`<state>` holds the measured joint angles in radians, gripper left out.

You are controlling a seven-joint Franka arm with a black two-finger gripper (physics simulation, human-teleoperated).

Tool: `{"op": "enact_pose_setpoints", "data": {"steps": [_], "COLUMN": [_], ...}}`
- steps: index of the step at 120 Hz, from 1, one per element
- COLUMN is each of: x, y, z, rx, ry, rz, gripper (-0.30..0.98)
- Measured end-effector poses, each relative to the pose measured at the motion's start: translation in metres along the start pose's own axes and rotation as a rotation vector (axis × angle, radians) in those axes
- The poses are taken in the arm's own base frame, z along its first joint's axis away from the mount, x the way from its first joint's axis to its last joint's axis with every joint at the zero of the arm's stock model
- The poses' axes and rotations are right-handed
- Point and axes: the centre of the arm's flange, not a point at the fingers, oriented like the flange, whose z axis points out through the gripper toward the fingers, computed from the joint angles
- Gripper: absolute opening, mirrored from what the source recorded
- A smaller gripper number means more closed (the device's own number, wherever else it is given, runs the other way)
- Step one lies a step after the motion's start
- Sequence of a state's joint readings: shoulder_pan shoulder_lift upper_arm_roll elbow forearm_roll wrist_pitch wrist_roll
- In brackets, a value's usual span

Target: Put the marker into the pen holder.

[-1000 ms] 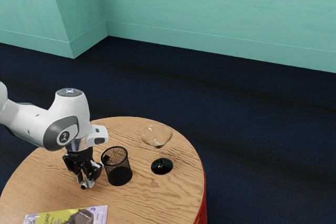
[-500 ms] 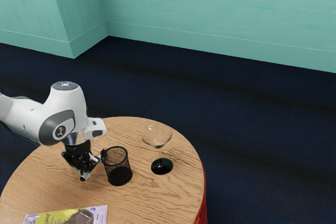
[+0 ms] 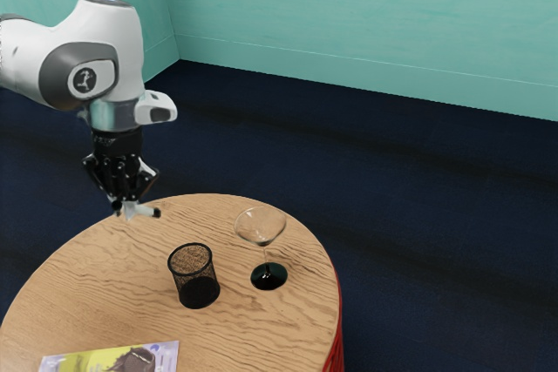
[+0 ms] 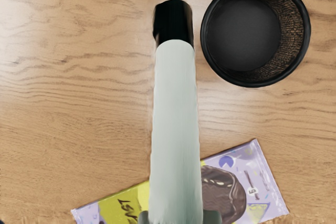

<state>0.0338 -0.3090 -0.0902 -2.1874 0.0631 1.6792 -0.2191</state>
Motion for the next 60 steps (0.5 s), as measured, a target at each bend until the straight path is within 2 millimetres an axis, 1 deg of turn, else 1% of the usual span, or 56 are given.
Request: {"op": "enact_pose_setpoints", "data": {"steps": [5, 9, 16, 23, 32, 40, 52, 60], "x": [-0.01, -0.018, -0.028, -0.032, -0.034, -0.028, -0.027, -0.021], "y": [0.011, 0.021, 0.034, 0.038, 0.04, 0.045, 0.053, 0.055], "z": [-0.01, -0.013, -0.012, -0.007, 0.001, 0.008, 0.01, 0.012], "rx": [0.007, 0.015, 0.03, 0.04, 0.051, 0.062, 0.075, 0.08], "ry": [-0.029, -0.056, -0.107, -0.155, -0.211, -0.255, -0.284, -0.3], "rz": [0.015, 0.029, 0.042, 0.037, 0.027, 0.026, 0.028, 0.024], "gripper": [-0.1, -0.1, -0.1, -0.1, -0.09, -0.09, -0.08, -0.07]}}
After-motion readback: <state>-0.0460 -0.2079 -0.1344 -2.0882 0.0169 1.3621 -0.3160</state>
